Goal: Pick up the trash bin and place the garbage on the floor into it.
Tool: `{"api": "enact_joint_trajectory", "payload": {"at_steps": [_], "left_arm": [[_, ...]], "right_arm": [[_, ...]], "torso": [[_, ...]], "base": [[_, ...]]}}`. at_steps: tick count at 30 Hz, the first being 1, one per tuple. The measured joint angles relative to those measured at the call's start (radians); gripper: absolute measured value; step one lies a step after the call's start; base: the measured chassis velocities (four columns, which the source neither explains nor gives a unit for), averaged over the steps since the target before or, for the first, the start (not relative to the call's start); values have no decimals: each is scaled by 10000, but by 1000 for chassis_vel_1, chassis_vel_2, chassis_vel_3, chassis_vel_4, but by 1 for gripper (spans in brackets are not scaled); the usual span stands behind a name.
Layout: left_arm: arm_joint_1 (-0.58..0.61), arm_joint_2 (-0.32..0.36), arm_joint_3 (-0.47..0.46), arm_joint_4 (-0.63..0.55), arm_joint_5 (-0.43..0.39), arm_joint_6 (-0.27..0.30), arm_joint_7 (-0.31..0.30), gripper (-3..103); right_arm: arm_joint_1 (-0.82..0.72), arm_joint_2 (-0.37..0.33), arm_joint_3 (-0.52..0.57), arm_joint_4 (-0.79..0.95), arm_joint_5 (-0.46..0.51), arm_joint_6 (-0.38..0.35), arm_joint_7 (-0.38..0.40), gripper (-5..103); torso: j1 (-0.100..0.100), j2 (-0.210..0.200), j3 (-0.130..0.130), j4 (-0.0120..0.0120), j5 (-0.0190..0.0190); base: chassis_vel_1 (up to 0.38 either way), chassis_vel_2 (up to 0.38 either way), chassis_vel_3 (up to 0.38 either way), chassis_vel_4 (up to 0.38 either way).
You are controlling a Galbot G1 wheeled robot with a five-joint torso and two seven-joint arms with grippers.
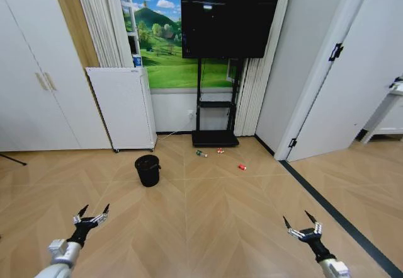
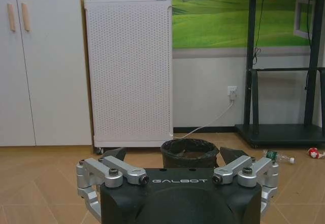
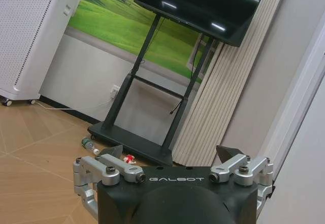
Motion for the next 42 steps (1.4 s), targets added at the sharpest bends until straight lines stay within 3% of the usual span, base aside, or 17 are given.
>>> {"api": "enact_joint_trajectory", "payload": {"at_steps": [42], "left_arm": [[-215,-203,285,228,79,-25,-36,100]], "right_arm": [[386,86,-440,-254,10,76,-44,100]], "torso": [[2,-1,1,1,-6]], "base": [[-182,178,177,-179]]}}
